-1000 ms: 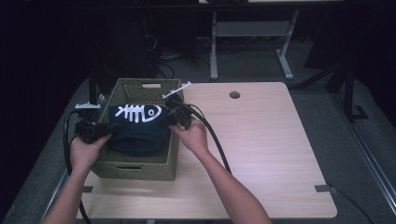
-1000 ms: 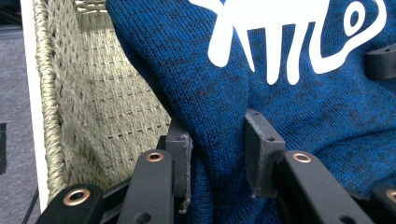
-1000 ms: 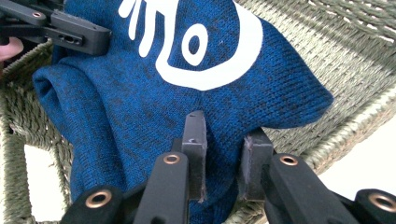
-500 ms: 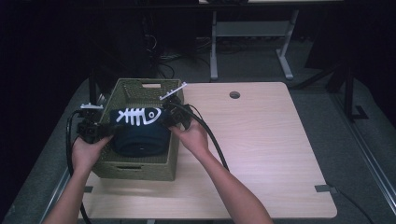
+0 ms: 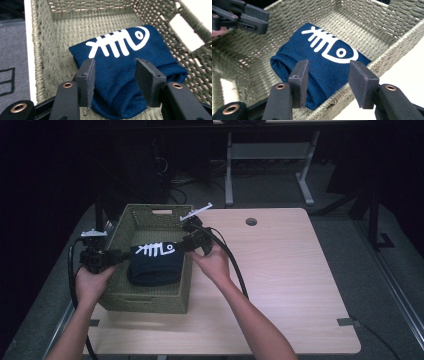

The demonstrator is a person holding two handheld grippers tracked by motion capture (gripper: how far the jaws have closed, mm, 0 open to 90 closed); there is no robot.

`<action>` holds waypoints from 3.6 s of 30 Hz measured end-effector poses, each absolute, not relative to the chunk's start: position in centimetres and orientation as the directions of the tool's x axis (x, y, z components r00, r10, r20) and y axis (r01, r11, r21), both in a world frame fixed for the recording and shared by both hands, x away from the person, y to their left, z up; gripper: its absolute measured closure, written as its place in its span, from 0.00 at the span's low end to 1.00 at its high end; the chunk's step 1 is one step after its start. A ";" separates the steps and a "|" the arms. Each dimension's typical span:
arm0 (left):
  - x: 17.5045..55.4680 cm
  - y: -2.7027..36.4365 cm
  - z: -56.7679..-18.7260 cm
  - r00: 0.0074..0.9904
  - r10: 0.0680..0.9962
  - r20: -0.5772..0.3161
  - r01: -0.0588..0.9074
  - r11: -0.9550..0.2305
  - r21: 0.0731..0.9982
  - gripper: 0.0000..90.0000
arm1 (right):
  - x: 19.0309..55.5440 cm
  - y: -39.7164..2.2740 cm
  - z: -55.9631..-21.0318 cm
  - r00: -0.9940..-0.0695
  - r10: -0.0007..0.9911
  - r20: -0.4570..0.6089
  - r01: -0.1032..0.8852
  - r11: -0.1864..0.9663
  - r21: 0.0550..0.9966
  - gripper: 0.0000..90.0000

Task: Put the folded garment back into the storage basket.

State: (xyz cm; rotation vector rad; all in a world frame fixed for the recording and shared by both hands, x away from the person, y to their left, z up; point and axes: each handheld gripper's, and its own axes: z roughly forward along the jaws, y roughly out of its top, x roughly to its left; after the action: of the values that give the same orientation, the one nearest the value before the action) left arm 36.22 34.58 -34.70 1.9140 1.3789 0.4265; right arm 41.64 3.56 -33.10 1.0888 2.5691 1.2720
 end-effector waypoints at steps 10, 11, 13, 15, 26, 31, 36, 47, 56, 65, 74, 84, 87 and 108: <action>35.7 32.7 -33.5 0.426 0.885 -0.190 0.627 -0.138 0.766 0.56 | 41.9 0.6 -32.9 -0.746 0.589 0.311 0.583 0.350 0.734 0.52; 35.7 32.7 -33.5 0.426 0.885 -0.190 0.627 -0.138 0.766 0.55 | 41.9 0.6 -32.9 -0.746 0.589 0.311 0.583 0.350 0.734 0.52; 35.6 32.3 -33.5 0.436 0.881 -0.184 0.623 -0.148 0.768 0.54 | 41.9 -0.2 -32.9 -0.748 0.581 0.322 0.583 0.341 0.738 0.52; 35.4 31.8 -33.4 0.448 0.871 -0.199 0.619 -0.142 0.772 0.52 | 41.8 -1.4 -32.8 -0.747 0.576 0.331 0.581 0.324 0.746 0.50; 34.7 29.6 -33.2 0.482 0.854 -0.196 0.596 -0.156 0.788 0.42 | 41.4 -4.9 -32.8 -0.749 0.562 0.351 0.580 0.300 0.758 0.46; 34.5 28.5 -33.2 0.496 0.849 -0.182 0.587 -0.173 0.791 0.40 | 41.3 -6.4 -32.8 -0.749 0.562 0.351 0.579 0.298 0.759 0.44; 34.3 26.9 -33.0 0.508 0.841 -0.186 0.576 -0.171 0.800 0.37 | 41.1 -7.9 -32.9 -0.744 0.567 0.352 0.581 0.289 0.761 0.43; 34.1 24.2 -33.2 0.533 0.828 -0.175 0.566 -0.194 0.801 0.32 | 40.7 -11.3 -33.1 -0.725 0.590 0.355 0.591 0.269 0.760 0.41; 33.8 22.8 -32.9 0.568 0.807 -0.162 0.546 -0.223 0.807 0.33 | 40.3 -13.3 -33.1 -0.719 0.600 0.352 0.591 0.261 0.763 0.39; 33.5 20.5 -33.1 0.587 0.792 -0.167 0.540 -0.229 0.810 0.29 | 39.4 -16.1 -33.2 -0.700 0.624 0.348 0.600 0.248 0.761 0.38; 33.5 18.7 -33.1 0.613 0.775 -0.157 0.525 -0.251 0.813 0.27 | 38.8 -18.5 -33.8 -0.670 0.651 0.356 0.617 0.222 0.755 0.37; 33.2 17.2 -33.4 0.638 0.752 -0.166 0.516 -0.258 0.817 0.25 | 38.2 -20.3 -34.0 -0.652 0.669 0.357 0.626 0.209 0.751 0.37; 33.2 16.4 -33.6 0.650 0.741 -0.170 0.512 -0.261 0.818 0.25 | 37.9 -20.9 -34.0 -0.650 0.675 0.349 0.624 0.213 0.751 0.37; 31.7 11.0 -34.5 0.713 0.684 -0.156 0.473 -0.305 0.826 0.25 | 36.3 -25.0 -35.5 -0.609 0.716 0.341 0.640 0.190 0.744 0.34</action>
State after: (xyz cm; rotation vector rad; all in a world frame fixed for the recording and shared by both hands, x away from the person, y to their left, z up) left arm 31.71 11.00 -34.53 1.9638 0.8884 0.2781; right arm 36.26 -25.02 -35.45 1.3473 2.3584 1.4065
